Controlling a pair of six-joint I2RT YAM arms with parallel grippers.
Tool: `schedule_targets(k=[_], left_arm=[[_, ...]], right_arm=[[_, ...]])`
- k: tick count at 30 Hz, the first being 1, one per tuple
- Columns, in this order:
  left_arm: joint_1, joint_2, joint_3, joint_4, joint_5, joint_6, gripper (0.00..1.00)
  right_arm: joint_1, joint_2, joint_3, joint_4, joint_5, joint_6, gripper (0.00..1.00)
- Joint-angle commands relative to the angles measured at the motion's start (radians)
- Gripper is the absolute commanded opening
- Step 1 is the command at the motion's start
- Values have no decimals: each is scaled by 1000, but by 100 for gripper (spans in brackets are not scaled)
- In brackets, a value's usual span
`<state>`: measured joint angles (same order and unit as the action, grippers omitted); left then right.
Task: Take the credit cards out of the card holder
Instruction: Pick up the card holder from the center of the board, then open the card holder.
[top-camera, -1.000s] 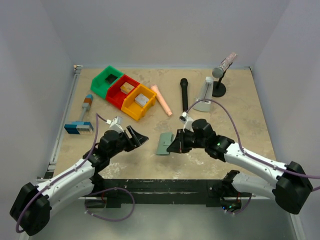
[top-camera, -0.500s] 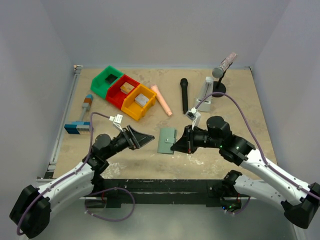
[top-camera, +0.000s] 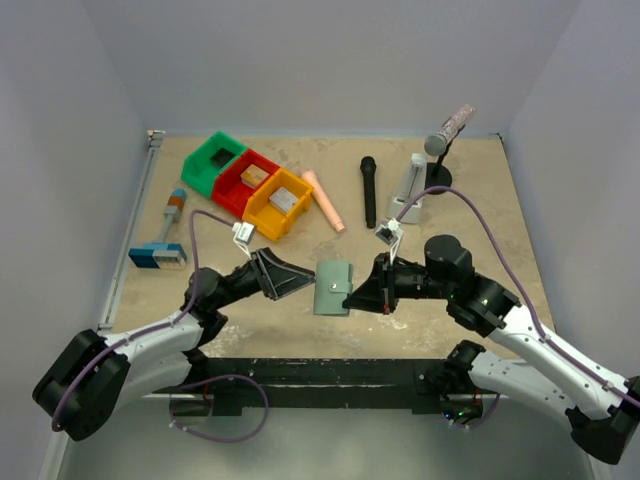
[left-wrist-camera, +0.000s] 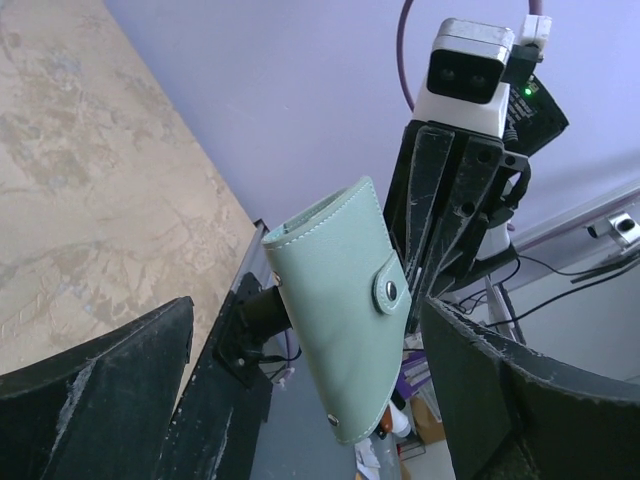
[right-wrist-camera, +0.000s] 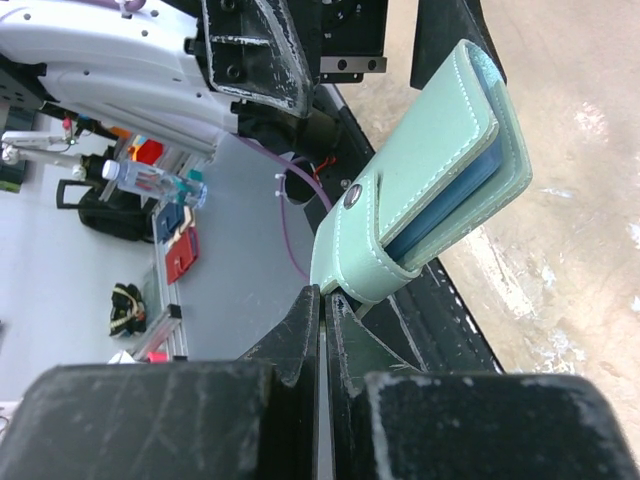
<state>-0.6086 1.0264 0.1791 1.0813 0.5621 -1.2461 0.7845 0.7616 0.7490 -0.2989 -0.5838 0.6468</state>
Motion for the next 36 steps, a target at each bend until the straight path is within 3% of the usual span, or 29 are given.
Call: schedule_targets(k=[1,17,20,24,28,36], left_arm=[[3,-17,31,98,36,7,100],[-26,35,85,78,119,30,89],[-31,47,79,98,122,27,84],[-31,78,76,182,136,-9,67],[-29,110,71,273,144,-58,57],[-31,121,62,345,147,-102,49]], right_arm=[[-2,-16,13,57,-47,-1,0],[32,36,32,119,-65,17,0],[33,31,35,121,-65,19,0],[33,33,35,116,-57,14,0],[33,33,27,116,-47,11,0],[33,33,16,104,-34,-3,0]])
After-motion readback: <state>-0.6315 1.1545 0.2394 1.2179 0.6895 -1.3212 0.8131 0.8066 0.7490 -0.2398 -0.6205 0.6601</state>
